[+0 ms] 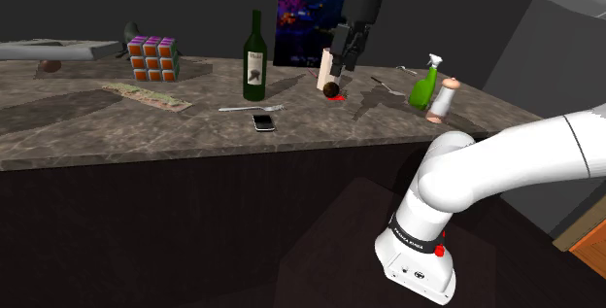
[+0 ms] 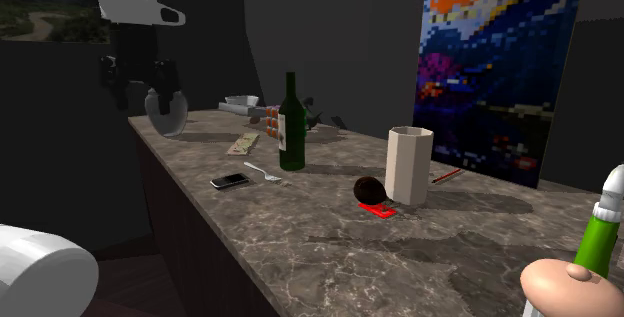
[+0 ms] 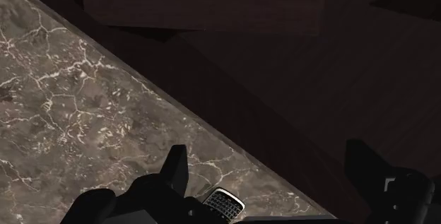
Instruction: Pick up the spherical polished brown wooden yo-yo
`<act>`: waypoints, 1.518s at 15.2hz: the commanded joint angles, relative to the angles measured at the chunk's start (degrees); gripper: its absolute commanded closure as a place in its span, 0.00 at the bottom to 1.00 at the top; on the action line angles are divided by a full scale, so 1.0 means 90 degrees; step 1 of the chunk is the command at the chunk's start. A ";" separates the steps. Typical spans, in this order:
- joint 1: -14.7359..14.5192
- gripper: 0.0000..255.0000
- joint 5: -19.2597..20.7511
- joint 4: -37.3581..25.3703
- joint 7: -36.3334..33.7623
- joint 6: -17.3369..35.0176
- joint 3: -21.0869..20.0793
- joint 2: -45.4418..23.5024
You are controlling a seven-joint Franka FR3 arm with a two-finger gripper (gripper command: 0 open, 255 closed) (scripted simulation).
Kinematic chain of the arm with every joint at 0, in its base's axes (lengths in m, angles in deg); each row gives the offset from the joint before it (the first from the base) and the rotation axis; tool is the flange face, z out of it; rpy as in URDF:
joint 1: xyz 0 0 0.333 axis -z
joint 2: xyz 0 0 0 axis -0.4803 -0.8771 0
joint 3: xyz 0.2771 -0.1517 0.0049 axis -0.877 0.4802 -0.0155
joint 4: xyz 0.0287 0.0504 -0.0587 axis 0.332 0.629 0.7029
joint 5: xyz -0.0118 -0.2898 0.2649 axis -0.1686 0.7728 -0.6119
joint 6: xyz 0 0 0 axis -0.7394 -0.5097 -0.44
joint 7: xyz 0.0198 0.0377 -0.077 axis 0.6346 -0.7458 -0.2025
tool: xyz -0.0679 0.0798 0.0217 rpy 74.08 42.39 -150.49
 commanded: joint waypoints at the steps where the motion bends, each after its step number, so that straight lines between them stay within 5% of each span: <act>1: 0.0000 0.00 0.0000 0.0000 0.0000 0.0000 0.0000 0.0000; 12: -0.0086 0.00 0.1317 0.0235 0.3039 0.0356 0.1875 -0.0480; 23: -0.0467 0.00 0.2026 -0.0717 0.6085 0.1113 0.3734 -0.2322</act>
